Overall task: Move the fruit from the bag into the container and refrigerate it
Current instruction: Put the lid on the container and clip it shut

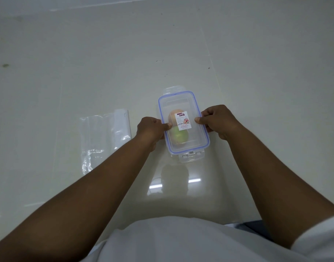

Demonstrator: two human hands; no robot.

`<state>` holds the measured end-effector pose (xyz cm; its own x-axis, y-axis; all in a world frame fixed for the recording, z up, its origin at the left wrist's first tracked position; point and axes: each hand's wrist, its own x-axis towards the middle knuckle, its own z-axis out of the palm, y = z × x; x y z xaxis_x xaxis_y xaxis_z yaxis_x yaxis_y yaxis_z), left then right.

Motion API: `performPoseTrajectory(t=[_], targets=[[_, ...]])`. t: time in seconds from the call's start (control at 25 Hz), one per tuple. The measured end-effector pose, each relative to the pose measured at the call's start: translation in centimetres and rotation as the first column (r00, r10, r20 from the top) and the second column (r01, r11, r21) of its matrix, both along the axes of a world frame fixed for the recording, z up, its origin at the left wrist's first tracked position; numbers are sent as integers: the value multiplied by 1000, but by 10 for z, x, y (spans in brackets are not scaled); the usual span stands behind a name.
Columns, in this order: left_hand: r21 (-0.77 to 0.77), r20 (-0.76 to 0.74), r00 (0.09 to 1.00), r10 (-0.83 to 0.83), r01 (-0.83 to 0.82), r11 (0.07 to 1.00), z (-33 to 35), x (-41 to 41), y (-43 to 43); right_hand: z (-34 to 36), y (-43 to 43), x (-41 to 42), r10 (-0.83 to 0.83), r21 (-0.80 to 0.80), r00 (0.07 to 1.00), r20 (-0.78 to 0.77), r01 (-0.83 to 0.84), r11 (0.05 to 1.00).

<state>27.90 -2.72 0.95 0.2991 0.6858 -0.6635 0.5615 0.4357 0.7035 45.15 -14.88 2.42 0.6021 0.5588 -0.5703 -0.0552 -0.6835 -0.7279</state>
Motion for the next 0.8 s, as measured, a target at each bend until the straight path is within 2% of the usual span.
performPoseTrajectory(t=[0.08,0.16,0.24,0.32,0.36,0.44,0.52,0.6,0.68,0.72,0.8], targets=[[1,6,1000,1,-1,1000,0,-4,-3,1,-4,-3,-20,6,1000,-3,20,1000],[4,17,1000,-13,12,1000,3,-13,-10,1,-9,-8,-31,13,997,66,30,999],[-5,24,999,-22,22,1000,6,-26,-23,0,-10,-16,71,-18,970,231,-69,997],[-83,35,998,-43,46,995,10,-43,-37,1,-7,-25,208,-58,925,319,-200,978],[-143,32,995,-93,97,985,14,-54,-43,2,-4,-29,267,-64,909,319,-260,963],[-206,-23,952,-304,293,933,21,-75,-47,5,2,-33,391,-72,870,301,-388,919],[-99,-162,886,-435,424,900,30,-95,-40,7,7,-38,527,-96,791,311,-525,845],[210,-315,879,-358,433,877,34,-111,-27,9,13,-46,628,-118,698,342,-632,766],[476,-383,893,-235,410,778,38,-120,-16,10,17,-58,662,-106,651,372,-679,727],[521,-381,899,-215,400,754,38,-121,-14,10,18,-65,655,-101,641,400,-680,727],[477,-371,895,-249,414,775,32,-119,-11,10,13,-78,591,-135,612,526,-626,768]])
